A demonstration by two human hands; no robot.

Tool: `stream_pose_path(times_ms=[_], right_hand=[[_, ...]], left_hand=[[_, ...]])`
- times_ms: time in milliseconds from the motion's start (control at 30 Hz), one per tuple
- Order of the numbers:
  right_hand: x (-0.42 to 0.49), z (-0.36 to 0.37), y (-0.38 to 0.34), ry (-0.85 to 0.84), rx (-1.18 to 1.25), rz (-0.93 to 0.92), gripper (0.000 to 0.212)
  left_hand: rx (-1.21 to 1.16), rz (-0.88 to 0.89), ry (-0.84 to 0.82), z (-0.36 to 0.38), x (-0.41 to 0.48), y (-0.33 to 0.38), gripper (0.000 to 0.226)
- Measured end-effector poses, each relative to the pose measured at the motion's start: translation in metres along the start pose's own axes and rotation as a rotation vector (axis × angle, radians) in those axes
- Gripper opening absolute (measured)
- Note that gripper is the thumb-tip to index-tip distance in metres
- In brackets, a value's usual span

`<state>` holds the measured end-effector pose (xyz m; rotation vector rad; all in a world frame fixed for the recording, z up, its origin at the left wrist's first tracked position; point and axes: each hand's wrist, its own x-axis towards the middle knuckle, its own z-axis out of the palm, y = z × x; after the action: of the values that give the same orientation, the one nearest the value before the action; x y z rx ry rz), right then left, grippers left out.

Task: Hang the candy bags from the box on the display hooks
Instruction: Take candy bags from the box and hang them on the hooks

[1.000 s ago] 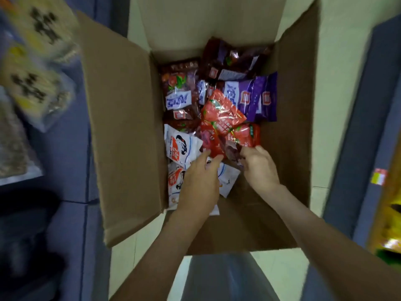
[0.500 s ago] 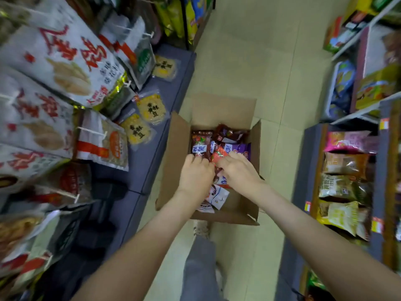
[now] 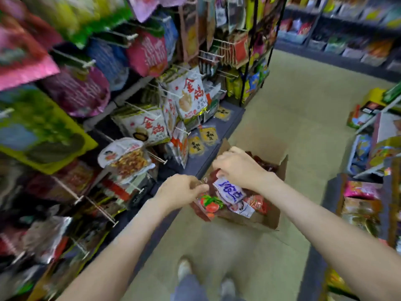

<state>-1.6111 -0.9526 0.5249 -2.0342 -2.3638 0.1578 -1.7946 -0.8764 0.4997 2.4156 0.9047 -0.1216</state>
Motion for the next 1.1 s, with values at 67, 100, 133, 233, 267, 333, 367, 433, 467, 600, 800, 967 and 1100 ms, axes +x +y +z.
stream_pose_path(times_ms=[67,100,133,233,267,333,367,433,467,600,800,967,1100], right_hand=[[0.014,-0.039,-0.045,0.127,-0.043,-0.179,0.012],[0.021,-0.057,-0.068,0.185,-0.034,-0.246,0.018],[0.029,-0.074,-0.09,0.245,-0.029,-0.309,0.021],[0.06,-0.11,-0.154,0.438,-0.123,-0.359,0.013],[0.071,-0.119,-0.176,0.54,-0.141,-0.315,0.007],[0.088,-0.137,-0.219,0.755,-0.101,-0.168,0.024],[0.096,-0.146,-0.239,0.819,-0.029,-0.085,0.037],[0.108,-0.164,-0.271,0.837,0.185,0.066,0.049],[0.113,-0.172,-0.283,0.821,0.292,0.115,0.046],[0.122,-0.197,-0.317,0.832,0.635,0.038,0.014],[0.126,-0.237,-0.359,0.888,0.805,-0.309,0.003],[0.137,-0.264,-0.396,0.798,0.846,-0.531,0.014],[0.156,-0.274,-0.433,0.753,0.802,-0.674,0.007]], left_hand=[[-0.042,0.019,0.041,-0.032,-0.037,-0.005,0.049],[-0.057,0.031,0.083,-0.048,-0.054,-0.008,0.048],[-0.066,0.031,0.134,-0.064,-0.07,-0.012,0.046],[-0.171,-0.004,0.291,-0.11,-0.124,-0.038,0.049],[-0.214,-0.017,0.356,-0.124,-0.144,-0.05,0.046],[-0.289,-0.098,0.454,-0.145,-0.181,-0.072,0.048],[-0.341,-0.148,0.504,-0.155,-0.198,-0.083,0.049],[-0.477,-0.195,0.61,-0.174,-0.229,-0.108,0.05],[-0.578,-0.198,0.642,-0.184,-0.243,-0.119,0.051],[-0.844,-0.123,0.689,-0.21,-0.293,-0.152,0.078],[-0.941,0.006,0.751,-0.246,-0.354,-0.149,0.025],[-0.949,0.035,0.926,-0.274,-0.39,-0.139,0.027],[-1.035,0.003,1.173,-0.295,-0.412,-0.136,0.016]])
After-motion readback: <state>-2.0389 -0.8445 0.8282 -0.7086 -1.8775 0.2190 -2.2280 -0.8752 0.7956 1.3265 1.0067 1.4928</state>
